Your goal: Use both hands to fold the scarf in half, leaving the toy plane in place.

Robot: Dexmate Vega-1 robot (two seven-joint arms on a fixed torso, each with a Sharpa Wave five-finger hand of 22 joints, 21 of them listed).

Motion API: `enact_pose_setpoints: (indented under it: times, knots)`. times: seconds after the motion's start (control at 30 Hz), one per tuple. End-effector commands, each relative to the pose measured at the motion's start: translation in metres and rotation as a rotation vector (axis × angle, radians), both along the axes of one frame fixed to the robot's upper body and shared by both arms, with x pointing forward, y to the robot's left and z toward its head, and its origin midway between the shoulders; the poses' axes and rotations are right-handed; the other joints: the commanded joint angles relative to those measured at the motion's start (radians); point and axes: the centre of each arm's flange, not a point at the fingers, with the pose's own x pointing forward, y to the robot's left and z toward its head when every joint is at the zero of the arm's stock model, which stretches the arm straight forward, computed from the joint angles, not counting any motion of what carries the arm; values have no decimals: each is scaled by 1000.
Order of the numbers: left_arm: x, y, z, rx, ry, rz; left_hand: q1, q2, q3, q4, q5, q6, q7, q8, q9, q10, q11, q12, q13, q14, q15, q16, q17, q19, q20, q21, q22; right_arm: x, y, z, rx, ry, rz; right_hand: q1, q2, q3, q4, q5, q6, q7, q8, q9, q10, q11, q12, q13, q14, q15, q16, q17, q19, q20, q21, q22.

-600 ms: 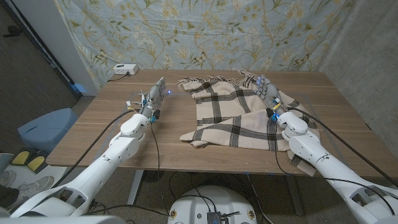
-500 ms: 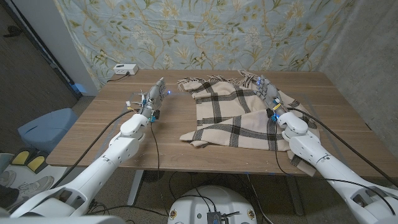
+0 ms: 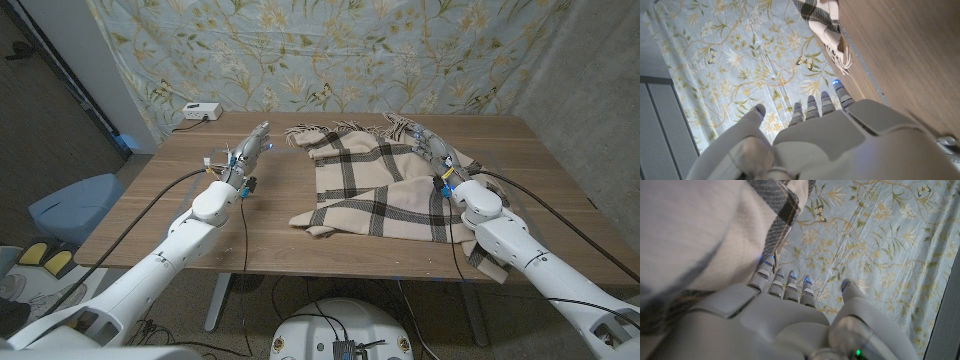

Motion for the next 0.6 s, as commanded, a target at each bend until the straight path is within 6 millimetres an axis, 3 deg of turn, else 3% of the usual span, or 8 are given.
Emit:
enact_pose_setpoints:
  times: [0.03,0.6]
  knots:
    - [-26,-18,15,214,-135,82,16,5,6,-12,-5,22,-2,8,4,20,1,7,2,11,2,0,2,11,5,-2,4,-32,-10,9,-179,-44,-150,21,9,13,-2,-2,19,3,8,5,21,0,9,3,13,-2,8,4,18,-1,5,3]
    - [-54,-44,22,463,-261,138,32,4,17,-22,-15,87,8,16,4,56,-1,11,3,30,-5,-4,2,13,7,-12,4,-76,-20,14,-388,-66,-304,43,22,33,-5,-7,42,5,9,6,46,4,12,4,38,-13,18,10,38,-7,11,3]
